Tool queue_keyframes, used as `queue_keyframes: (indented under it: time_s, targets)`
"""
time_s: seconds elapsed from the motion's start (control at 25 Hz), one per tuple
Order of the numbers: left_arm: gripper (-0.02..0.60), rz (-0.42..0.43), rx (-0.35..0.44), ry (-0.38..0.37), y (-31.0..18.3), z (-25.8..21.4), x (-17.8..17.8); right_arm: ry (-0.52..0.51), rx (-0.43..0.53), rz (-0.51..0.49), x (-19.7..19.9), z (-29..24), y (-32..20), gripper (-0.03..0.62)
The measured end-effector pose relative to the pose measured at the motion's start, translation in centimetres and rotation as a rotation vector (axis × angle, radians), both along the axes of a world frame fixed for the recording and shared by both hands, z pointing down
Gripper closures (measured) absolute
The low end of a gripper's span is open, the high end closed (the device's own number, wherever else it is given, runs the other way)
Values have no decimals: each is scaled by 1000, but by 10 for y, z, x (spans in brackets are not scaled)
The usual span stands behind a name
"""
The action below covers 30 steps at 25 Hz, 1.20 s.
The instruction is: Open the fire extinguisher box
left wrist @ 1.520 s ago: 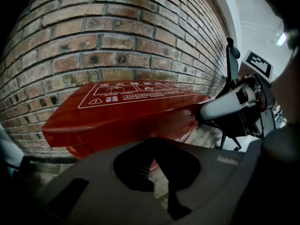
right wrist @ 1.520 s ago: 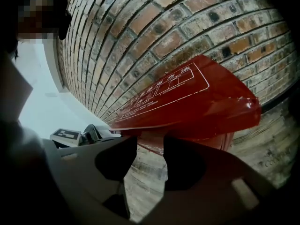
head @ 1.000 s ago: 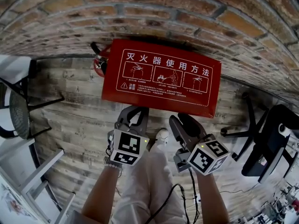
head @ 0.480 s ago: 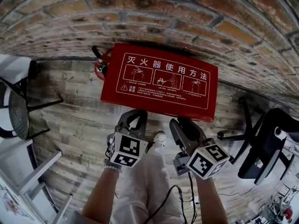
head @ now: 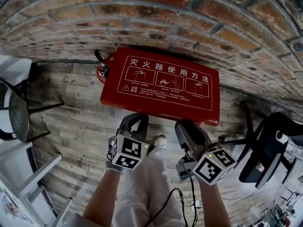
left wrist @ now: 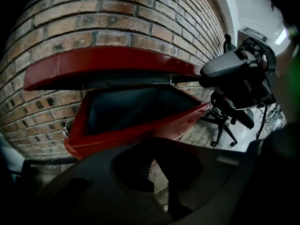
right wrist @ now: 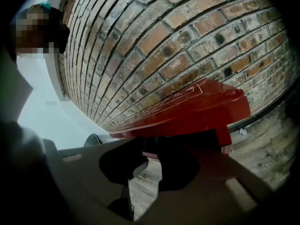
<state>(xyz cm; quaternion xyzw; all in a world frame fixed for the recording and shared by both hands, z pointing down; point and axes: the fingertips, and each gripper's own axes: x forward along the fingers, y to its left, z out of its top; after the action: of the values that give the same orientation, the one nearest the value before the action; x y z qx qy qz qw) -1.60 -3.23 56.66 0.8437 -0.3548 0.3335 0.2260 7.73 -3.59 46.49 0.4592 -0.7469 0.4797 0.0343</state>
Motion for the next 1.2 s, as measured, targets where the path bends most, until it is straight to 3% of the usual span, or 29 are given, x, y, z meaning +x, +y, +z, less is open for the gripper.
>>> queue_keyframes:
  time_s: [0.28, 0.6, 0.84, 1.04, 1.2]
  targets:
    - [583, -8, 5, 8, -1, 1, 0, -85, 26, 63, 2, -21, -9, 496]
    - [583, -6, 2, 6, 1, 1, -1, -69, 92, 79, 6, -45, -25, 507]
    - [583, -8, 5, 4, 3, 1, -2, 2, 156, 60, 10, -62, -41, 536]
    - [583, -7, 4, 5, 2, 1, -1, 172, 227, 28, 18, -73, -59, 577]
    - [583, 0, 5, 4, 2, 0, 0, 246, 257, 17, 24, -80, -72, 588]
